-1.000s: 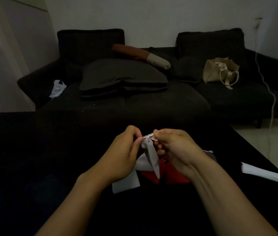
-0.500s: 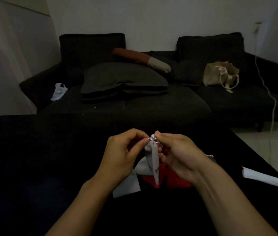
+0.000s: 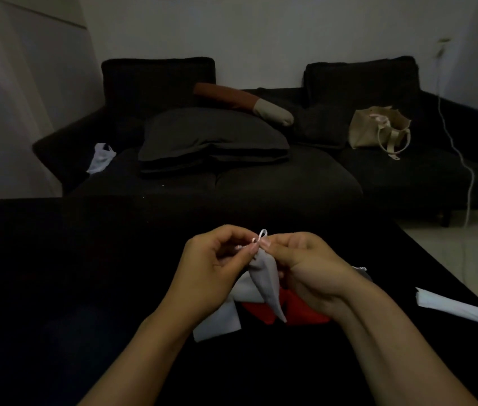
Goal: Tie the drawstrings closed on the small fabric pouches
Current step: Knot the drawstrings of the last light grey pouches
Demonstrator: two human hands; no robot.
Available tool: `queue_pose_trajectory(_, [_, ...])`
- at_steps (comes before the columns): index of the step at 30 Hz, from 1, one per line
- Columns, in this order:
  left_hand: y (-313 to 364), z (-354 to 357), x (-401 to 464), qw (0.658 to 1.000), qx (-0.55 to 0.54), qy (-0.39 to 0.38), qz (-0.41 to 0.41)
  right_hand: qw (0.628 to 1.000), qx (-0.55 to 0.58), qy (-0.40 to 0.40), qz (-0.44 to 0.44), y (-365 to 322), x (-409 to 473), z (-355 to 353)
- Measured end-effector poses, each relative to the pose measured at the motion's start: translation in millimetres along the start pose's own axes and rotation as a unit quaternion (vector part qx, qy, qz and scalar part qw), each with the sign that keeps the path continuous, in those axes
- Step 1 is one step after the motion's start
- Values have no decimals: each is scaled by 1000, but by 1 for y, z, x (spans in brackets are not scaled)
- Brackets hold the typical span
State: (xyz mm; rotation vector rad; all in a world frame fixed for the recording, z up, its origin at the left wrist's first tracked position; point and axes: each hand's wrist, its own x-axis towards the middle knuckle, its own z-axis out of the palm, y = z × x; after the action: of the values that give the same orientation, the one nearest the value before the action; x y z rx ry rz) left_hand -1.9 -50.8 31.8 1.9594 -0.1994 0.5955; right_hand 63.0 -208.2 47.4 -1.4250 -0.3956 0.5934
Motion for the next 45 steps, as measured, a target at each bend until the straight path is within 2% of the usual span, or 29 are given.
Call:
queue_pose_trajectory(7, [1,-2,0,999,-32,12,11,998,49,-17,30,-1,-2,-2])
queue_pose_trajectory(11, [1,-2,2,996,-81,39,-16,996,80,-33,16,0,1,-8])
queue_pose_trajectory(16, [2,2,2,991,-115,52,-46,998,-11,-54,-27,-3,-1,-12])
queue_pose_trajectory(24, [8,1,-3,1000,-14,16,-19,993,-107,-24,-40,-2,-2,-9])
queue_pose_trajectory(28, [10,1,-4,999,31,22,16,999,-49,-23,-8,3,-4,-6])
queue_pose_trajectory(34, [6,-3,0,983,122,53,130,997,55,-25,48,5,-4,1])
queue_pose_trajectory(38, [4,-6,2,966,176,44,184,995,65,-35,65,3,-4,4])
queue_pose_trajectory(41, [1,-7,-1,972,158,51,165,997,36,-41,61,0,-5,4])
queue_pose_trajectory(45, [1,0,-8,993,64,57,79,999,0,-38,32,-1,-6,2])
